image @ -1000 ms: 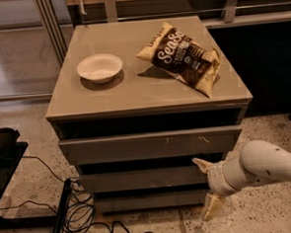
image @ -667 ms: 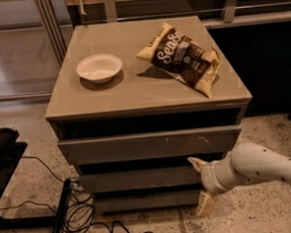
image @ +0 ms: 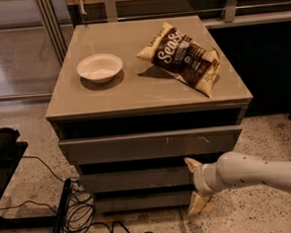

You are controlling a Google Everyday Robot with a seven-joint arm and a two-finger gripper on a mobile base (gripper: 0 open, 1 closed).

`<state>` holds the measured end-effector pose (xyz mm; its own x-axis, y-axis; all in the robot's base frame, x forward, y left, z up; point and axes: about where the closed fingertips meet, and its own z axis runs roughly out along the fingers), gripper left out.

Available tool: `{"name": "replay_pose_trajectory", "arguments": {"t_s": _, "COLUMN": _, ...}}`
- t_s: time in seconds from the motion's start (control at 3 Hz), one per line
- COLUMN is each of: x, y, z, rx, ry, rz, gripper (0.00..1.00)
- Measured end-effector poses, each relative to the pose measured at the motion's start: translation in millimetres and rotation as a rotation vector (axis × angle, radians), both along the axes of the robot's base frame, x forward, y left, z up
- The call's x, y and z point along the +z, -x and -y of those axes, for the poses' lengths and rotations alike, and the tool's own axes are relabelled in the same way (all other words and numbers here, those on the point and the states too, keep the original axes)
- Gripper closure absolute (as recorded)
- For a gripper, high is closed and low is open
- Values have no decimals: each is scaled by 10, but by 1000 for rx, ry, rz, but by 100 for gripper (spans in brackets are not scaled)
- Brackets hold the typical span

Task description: Open middle drawer

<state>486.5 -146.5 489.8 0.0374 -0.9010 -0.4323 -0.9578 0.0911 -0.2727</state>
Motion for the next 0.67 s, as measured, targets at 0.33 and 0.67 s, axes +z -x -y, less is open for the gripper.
{"name": "replay_pose_trajectory", "arguments": {"t_s": 0.33, "x": -198, "y": -98, "z": -38, "rx": -12, "ry": -32, "rz": 5, "gripper": 0}}
{"name": "replay_pose_trajectory", "arguments": {"t_s": 0.67, "x": -373, "y": -204, "z": -50, "rx": -14, "ry": -123, "rz": -4, "gripper": 0}}
